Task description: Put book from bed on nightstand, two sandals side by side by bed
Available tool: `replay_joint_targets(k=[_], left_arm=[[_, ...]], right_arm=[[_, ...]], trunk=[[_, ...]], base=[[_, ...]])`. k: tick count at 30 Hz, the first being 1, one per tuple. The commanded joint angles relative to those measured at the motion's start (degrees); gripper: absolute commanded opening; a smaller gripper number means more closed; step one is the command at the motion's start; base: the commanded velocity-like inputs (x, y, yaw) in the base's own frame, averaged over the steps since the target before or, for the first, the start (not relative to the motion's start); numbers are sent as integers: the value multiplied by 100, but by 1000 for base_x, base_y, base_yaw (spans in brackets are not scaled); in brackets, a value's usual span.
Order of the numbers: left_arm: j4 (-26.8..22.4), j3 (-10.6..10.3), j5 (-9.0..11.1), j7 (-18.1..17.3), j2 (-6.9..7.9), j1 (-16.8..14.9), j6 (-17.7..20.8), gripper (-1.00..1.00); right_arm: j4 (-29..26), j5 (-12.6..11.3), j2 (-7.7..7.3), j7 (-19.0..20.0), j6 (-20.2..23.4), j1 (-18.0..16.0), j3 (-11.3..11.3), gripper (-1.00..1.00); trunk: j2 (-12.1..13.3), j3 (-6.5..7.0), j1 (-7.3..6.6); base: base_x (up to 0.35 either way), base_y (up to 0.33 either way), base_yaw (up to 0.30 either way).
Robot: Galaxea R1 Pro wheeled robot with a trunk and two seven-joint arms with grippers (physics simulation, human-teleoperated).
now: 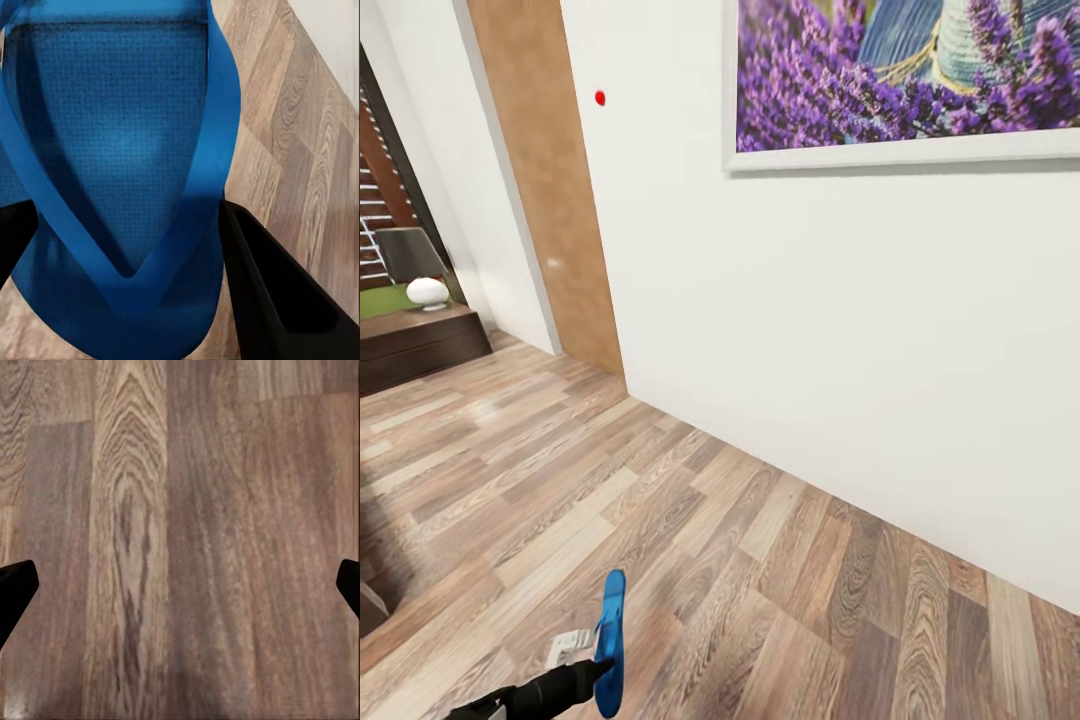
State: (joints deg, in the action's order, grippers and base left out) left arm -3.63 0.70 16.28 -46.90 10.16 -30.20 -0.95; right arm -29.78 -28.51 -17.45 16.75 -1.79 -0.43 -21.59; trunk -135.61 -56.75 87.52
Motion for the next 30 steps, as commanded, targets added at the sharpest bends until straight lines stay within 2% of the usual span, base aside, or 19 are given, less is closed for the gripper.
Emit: replay_joint_targets(k=[1, 3, 5, 7, 8, 10, 11, 12, 13, 14, 15, 17, 18, 21, 24, 25, 30], left_arm=[[8, 9, -11, -20, -10, -3, -22, -100], [60, 9, -11, -16, -37, -3, -28, -100], [139, 9, -15, -15, -47, -3, -37, -100], [184, 9, -18, -18, -54, -3, -60, -100], [204, 9, -20, -19, -61, -3, -84, -100], [225, 9, -23, -21, -83, -3, -123, -100], [228, 9, -24, -21, -87, -3, -129, -100], [233, 9, -26, -21, -92, -3, -137, -100], [234, 9, -26, -21, -96, -3, -140, -100], [236, 9, -27, -21, -108, -3, -144, -100], [238, 9, -26, -21, -122, -3, -147, -100], [240, 9, -28, -21, -148, -3, -150, -100], [240, 9, -28, -21, -150, -3, -151, -100], [240, 9, -41, -20, -169, 41, -151, -100], [240, 9, -323, -14, -173, 245, -192, -100], [240, 9, -490, -13, -174, 438, -369, -100], [238, 16, -566, -5, -174, 540, -531, -100]], right_arm=[[3, -38, 10, -42, -11, -7, -3, 100], [-19, 157, 79, -512, 7, -20, 92, 100], [-56, 508, 129, -775, 36, -38, 285, 100], [-132, 966, 211, -923, 112, -52, 736, 100], [-167, 1037, 229, -940, 145, -54, 867, 100], [-397, 1205, 271, -821, 272, -59, 1378, 100], [-464, 1228, 276, -706, 299, -60, 1487, 100], [-571, 1259, 283, -351, 355, -61, 1669, 100], [-610, 1269, 283, -111, 390, -61, 1737, 100], [-669, 1285, 279, 478, 490, -61, 1834, 100], [-704, 1295, 275, 1152, 651, -62, 1891, 100], [-741, 1317, 269, 3182, 1364, -62, 1967, 100], [-737, 1319, 269, 3464, 1462, -62, 1969, 100], [-727, 1330, 263, 3817, 1573, -62, 1965, 100], [-587, 1328, 248, 3902, 1540, -62, 1964, 100], [-345, 1324, 244, 3922, 1529, -62, 1934, 100], [-128, 1322, 249, 3923, 1517, -62, 1721, 100]], trunk=[[40, 14, -24], [120, 49, -68], [200, 85, -112], [280, 121, -156], [320, 139, -177], [401, 175, -221], [441, 193, -243], [481, 211, -265], [521, 229, -287], [561, 247, -309], [601, 265, -331], [681, 301, -375], [721, 319, -397], [842, 373, -463], [962, 426, -529], [1002, 444, -551], [1203, 534, -661]], base=[[0, 0, 0], [0, 0, 0], [0, 0, 0], [0, 0, 0], [0, 0, 0], [0, 0, 0], [0, 0, 0], [0, 0, 0], [0, 0, 0], [0, 0, 0], [0, 0, 0], [0, 0, 0], [0, 0, 0], [0, 0, 0], [0, 0, 0], [0, 0, 0], [0, 0, 0]])
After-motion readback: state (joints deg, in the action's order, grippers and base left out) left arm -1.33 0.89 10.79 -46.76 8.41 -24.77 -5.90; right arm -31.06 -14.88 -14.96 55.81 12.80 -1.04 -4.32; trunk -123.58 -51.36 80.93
